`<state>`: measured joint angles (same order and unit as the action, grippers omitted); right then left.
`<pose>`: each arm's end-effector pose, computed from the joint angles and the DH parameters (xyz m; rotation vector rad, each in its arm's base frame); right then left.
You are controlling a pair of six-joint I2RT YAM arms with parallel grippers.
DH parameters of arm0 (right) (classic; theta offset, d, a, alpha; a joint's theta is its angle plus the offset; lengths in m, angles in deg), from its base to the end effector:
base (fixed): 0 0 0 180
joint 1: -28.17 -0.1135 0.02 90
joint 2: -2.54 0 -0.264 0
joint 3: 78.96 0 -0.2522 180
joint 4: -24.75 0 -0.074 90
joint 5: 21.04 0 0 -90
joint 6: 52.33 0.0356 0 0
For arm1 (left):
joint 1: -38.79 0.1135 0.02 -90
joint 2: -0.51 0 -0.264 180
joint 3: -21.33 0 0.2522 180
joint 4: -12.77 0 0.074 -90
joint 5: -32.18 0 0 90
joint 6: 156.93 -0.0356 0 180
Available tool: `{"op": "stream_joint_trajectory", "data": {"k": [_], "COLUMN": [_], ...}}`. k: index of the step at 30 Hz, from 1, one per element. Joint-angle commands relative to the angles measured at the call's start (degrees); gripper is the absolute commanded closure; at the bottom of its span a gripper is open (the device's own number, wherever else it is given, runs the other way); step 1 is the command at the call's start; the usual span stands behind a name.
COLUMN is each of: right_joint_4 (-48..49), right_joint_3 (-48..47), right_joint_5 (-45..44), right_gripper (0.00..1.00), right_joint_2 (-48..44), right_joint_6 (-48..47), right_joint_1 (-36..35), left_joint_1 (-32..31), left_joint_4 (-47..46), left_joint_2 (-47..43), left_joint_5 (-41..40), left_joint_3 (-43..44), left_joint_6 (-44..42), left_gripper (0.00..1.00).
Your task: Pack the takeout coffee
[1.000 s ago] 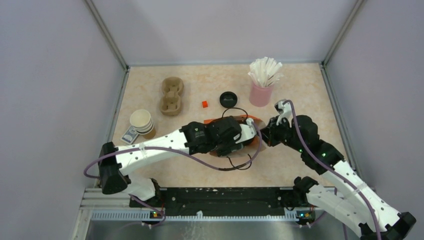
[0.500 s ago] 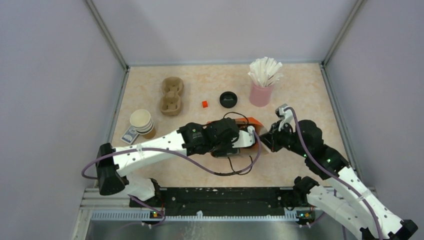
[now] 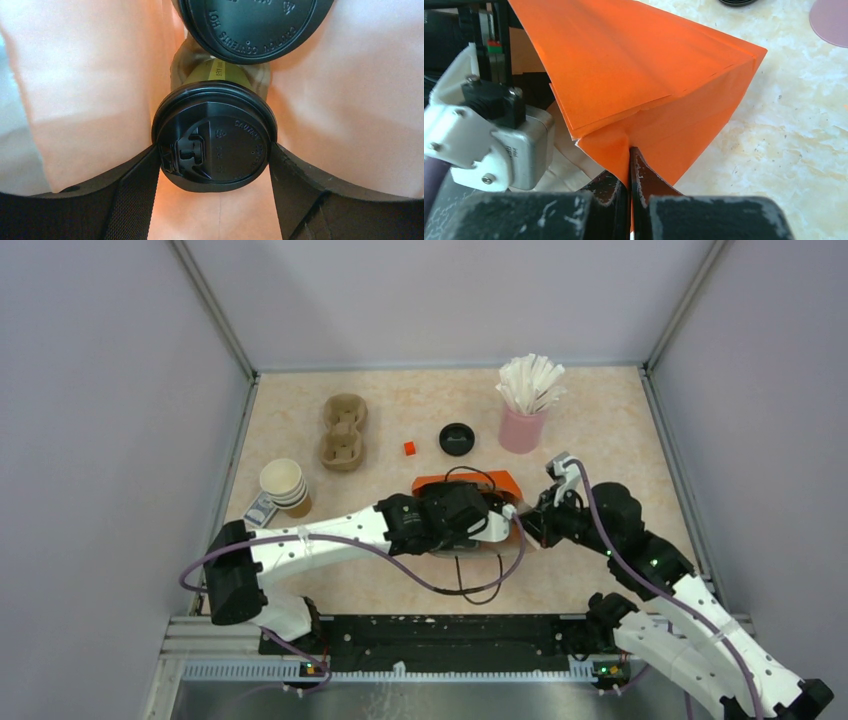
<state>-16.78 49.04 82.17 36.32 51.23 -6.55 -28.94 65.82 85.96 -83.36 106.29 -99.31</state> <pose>0.1104 0.0864 0.2961 -0.5283 1.9802 0.7659 0.1333 -0.2850 0.2892 1.7209 1.6743 0.2776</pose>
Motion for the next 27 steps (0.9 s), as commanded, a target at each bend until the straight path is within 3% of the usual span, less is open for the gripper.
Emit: {"op": "stream_joint_trajectory", "data": {"k": [1,12,20,27], "right_joint_4": [3.0,4.3,3.8,3.7], "right_joint_3": [0.8,-0.3,-2.5,-2.4], "right_joint_5": [2.8,0.5,-1.3,-0.5], "right_gripper": [1.0,1.0,1.0,1.0], "right_joint_2": [0.4,2.3,2.9,2.0], "right_joint_6": [-0.4,2.8,6.0,7.0], "right_joint_1": [-0.4,-0.4,-0.4,-0.4], "left_joint_1": [-0.1,-0.1,-0.1,0.0], "left_joint_4": [-7.8,-14.2,-13.0,-13.5], "left_joint_2": [-3.7,-6.3,-6.2,-7.1], "left_joint_5": [-5.7,-4.4,-2.5,-5.6], "left_joint_3": [-3.5,-7.3,-6.9,-8.9], "left_joint_6": [-4.9,-6.6,-6.7,-10.3], "left_gripper": [0.58,0.59,0.6,0.61]}}
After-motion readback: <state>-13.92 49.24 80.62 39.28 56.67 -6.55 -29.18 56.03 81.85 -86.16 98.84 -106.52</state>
